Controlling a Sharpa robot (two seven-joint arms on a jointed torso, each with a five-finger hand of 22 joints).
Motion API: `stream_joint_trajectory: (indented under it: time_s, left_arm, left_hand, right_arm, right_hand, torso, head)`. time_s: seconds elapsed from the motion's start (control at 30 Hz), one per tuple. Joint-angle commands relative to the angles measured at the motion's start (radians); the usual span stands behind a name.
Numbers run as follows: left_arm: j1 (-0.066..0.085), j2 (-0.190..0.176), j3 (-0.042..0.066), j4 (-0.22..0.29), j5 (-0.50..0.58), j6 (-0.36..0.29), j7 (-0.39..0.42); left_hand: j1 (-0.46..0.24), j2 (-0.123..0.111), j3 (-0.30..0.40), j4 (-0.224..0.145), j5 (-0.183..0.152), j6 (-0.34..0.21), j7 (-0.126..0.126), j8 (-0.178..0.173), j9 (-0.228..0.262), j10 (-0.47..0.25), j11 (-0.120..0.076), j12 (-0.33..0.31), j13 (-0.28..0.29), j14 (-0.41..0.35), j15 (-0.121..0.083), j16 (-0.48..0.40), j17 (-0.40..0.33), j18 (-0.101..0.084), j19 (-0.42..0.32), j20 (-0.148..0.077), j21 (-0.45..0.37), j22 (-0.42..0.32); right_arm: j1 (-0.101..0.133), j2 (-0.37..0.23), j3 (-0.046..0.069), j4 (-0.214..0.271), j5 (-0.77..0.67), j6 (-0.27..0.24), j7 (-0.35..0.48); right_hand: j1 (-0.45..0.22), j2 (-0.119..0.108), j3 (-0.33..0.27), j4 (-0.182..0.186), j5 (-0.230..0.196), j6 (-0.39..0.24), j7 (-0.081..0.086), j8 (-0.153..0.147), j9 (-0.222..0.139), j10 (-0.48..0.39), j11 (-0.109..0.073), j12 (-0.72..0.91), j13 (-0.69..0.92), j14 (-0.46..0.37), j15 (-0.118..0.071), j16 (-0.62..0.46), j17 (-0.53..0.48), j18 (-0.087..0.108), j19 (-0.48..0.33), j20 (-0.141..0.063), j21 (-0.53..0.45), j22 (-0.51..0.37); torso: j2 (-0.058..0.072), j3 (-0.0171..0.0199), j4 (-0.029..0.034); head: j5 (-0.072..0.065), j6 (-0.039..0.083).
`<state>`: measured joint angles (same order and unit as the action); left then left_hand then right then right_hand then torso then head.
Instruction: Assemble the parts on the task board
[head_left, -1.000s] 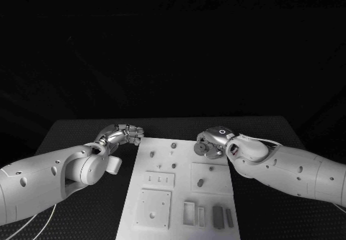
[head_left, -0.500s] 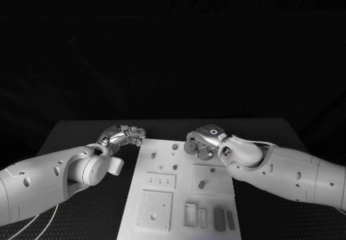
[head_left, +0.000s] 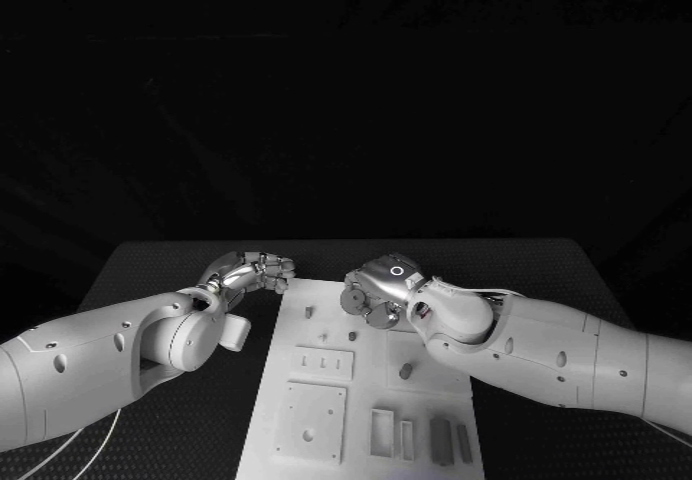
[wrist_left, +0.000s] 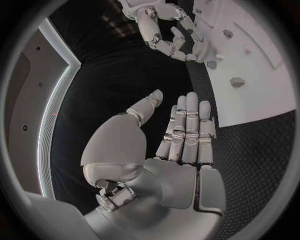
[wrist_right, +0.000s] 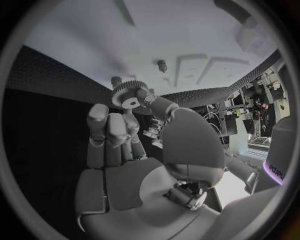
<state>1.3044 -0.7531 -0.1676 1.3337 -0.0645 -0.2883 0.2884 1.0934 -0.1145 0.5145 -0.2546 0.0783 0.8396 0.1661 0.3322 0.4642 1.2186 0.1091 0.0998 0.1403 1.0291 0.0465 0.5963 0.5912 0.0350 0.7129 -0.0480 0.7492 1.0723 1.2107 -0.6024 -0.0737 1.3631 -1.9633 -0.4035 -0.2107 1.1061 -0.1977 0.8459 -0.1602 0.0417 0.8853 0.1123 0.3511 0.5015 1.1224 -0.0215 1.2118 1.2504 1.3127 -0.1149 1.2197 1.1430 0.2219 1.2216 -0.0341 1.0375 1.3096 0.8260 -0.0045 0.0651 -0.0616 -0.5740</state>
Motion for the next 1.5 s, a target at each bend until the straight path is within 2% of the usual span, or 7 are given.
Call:
stream_joint_trajectory:
  time_s: [0.03,0.23,0.33,0.47,0.57,1.23,1.5]
  left_arm:
    - [0.001,0.006,0.001,-0.003,0.002,0.012,0.007]
    - [0.001,0.010,0.001,-0.006,0.002,0.014,0.007]
    - [0.001,0.011,0.001,-0.006,0.002,0.014,0.008]
    - [0.001,0.012,0.002,-0.007,0.002,0.014,0.007]
    - [0.001,0.011,0.002,-0.007,0.002,0.015,0.007]
    - [0.001,0.010,0.002,-0.008,0.002,0.015,0.006]
    - [0.001,0.010,0.002,-0.008,0.002,0.016,0.006]
  left_hand:
    - [-0.010,-0.001,0.005,-0.001,-0.006,0.000,0.008,-0.006,0.001,0.003,0.002,-0.006,0.002,-0.003,0.004,-0.006,0.002,0.014,-0.002,-0.001,0.005,0.002]
    - [-0.010,-0.001,0.005,-0.001,-0.006,0.000,0.008,-0.006,0.001,0.003,0.002,-0.007,0.002,-0.003,0.004,-0.006,0.002,0.014,-0.002,-0.001,0.005,0.002]
    - [-0.010,-0.001,0.005,-0.001,-0.006,0.000,0.008,-0.007,0.001,0.003,0.002,-0.007,0.002,-0.003,0.004,-0.006,0.002,0.014,-0.002,-0.001,0.005,0.002]
    - [-0.011,0.000,0.005,-0.001,-0.006,0.000,0.008,-0.007,0.001,0.003,0.003,-0.007,0.002,-0.003,0.004,-0.007,0.002,0.014,-0.002,-0.001,0.005,0.002]
    - [-0.011,0.000,0.005,-0.001,-0.006,-0.001,0.009,-0.007,0.001,0.003,0.003,-0.007,0.002,-0.003,0.004,-0.007,0.002,0.014,-0.002,-0.001,0.005,0.002]
    - [-0.012,0.000,0.005,-0.001,-0.006,0.000,0.009,-0.007,0.002,0.004,0.003,-0.009,0.002,-0.003,0.004,-0.007,0.003,0.014,-0.003,-0.001,0.005,0.002]
    - [-0.012,0.000,0.005,-0.001,-0.006,-0.001,0.009,-0.007,0.002,0.004,0.003,-0.009,0.002,-0.003,0.004,-0.007,0.003,0.014,-0.003,-0.001,0.005,0.002]
  right_arm:
    - [-0.002,0.019,-0.005,-0.016,-0.028,0.005,-0.008]
    - [-0.006,0.046,-0.009,-0.021,-0.031,0.009,-0.009]
    - [-0.007,0.054,-0.012,-0.027,-0.031,0.012,-0.009]
    - [-0.009,0.068,-0.019,-0.051,-0.031,0.010,-0.005]
    - [-0.012,0.076,-0.028,-0.070,-0.031,0.011,-0.003]
    - [-0.016,0.092,-0.035,-0.101,-0.022,0.019,0.002]
    - [-0.016,0.099,-0.037,-0.111,0.003,0.028,0.008]
  right_hand:
    - [-0.003,-0.008,0.007,-0.001,0.007,0.173,-0.028,0.020,0.018,0.003,-0.001,-0.007,-0.002,-0.004,-0.007,-0.005,-0.002,0.040,0.005,0.000,0.006,0.010]
    - [-0.002,-0.008,0.008,-0.001,0.007,0.172,-0.028,0.020,0.018,0.002,-0.001,-0.008,-0.003,-0.005,-0.007,-0.006,-0.003,0.040,0.005,0.000,0.006,0.009]
    - [-0.002,-0.009,0.009,-0.001,0.007,0.172,-0.027,0.019,0.018,0.001,-0.001,-0.009,-0.004,-0.005,-0.007,-0.007,-0.003,0.040,0.005,0.000,0.006,0.009]
    - [-0.002,-0.009,0.009,0.000,0.007,0.171,-0.027,0.019,0.018,0.001,-0.001,-0.010,-0.004,-0.005,-0.007,-0.007,-0.004,0.040,0.005,0.000,0.006,0.009]
    - [-0.002,-0.009,0.009,0.000,0.007,0.171,-0.027,0.019,0.018,0.000,-0.001,-0.010,-0.005,-0.005,-0.007,-0.008,-0.004,0.040,0.005,0.000,0.005,0.009]
    - [-0.003,-0.012,0.010,0.001,0.007,0.169,-0.027,0.018,0.018,-0.004,0.000,-0.016,-0.009,-0.007,-0.007,-0.012,-0.008,0.040,0.005,0.000,0.005,0.009]
    - [0.007,-0.044,0.013,-0.012,0.007,0.135,-0.015,-0.003,0.010,-0.055,0.010,-0.063,-0.043,-0.009,0.001,-0.023,-0.012,0.040,-0.001,0.001,0.000,0.007]
  torso:
    - [0.001,0.0002,0.0010]
    - [0.001,0.0006,-0.0026]
    - [0.000,0.0001,-0.0008]
    - [0.000,-0.0005,0.0017]
    - [0.000,0.0009,-0.0011]
    - [0.000,0.0022,-0.0028]
    - [0.000,0.0012,-0.0035]
  head:
    - [-0.001,-0.001]
    - [0.008,-0.005]
    - [0.007,-0.007]
    - [0.007,-0.007]
    - [0.009,-0.008]
    - [0.011,-0.009]
    - [0.012,-0.011]
